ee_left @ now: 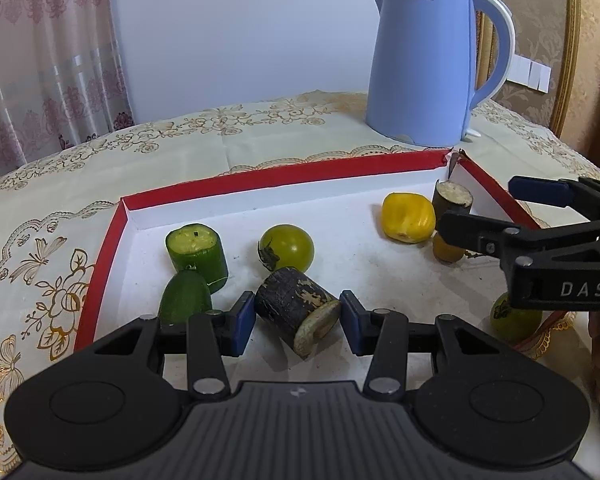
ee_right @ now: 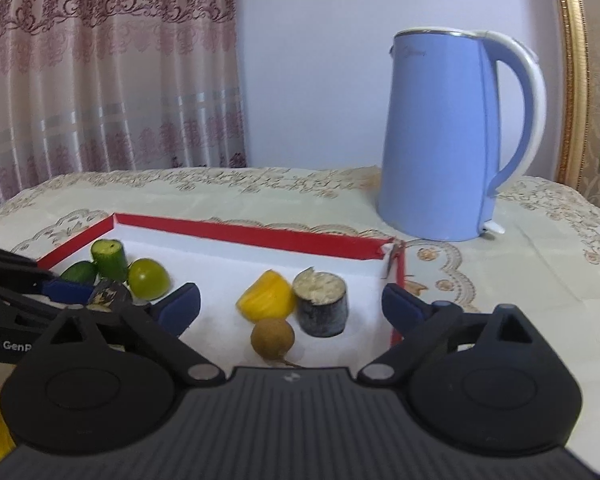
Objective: Organize fruits
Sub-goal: 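Lower the sugarcane piece into the tray and open the left gripper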
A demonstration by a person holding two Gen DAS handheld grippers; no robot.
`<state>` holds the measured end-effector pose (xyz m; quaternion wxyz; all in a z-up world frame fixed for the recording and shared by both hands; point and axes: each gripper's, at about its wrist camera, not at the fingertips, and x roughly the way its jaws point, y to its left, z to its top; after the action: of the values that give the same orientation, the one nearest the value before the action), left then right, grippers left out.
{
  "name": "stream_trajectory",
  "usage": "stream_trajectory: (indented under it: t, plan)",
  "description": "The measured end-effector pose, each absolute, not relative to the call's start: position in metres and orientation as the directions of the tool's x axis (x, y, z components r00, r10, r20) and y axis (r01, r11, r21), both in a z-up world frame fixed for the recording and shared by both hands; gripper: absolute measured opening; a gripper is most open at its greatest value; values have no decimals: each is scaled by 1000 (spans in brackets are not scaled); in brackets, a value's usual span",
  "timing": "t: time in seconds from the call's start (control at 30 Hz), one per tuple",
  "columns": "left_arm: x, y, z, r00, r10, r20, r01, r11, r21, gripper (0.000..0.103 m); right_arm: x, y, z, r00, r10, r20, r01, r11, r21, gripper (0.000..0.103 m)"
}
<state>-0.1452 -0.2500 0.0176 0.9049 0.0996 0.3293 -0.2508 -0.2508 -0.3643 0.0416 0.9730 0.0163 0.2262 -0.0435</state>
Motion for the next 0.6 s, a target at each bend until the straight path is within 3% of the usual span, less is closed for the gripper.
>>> stream_trajectory:
  t: [0.6]
  plan:
    - [-132,-262,16,687,-329,-648,450,893,24,45,-252,-369,42,897,-101,-431,122,992,23,103]
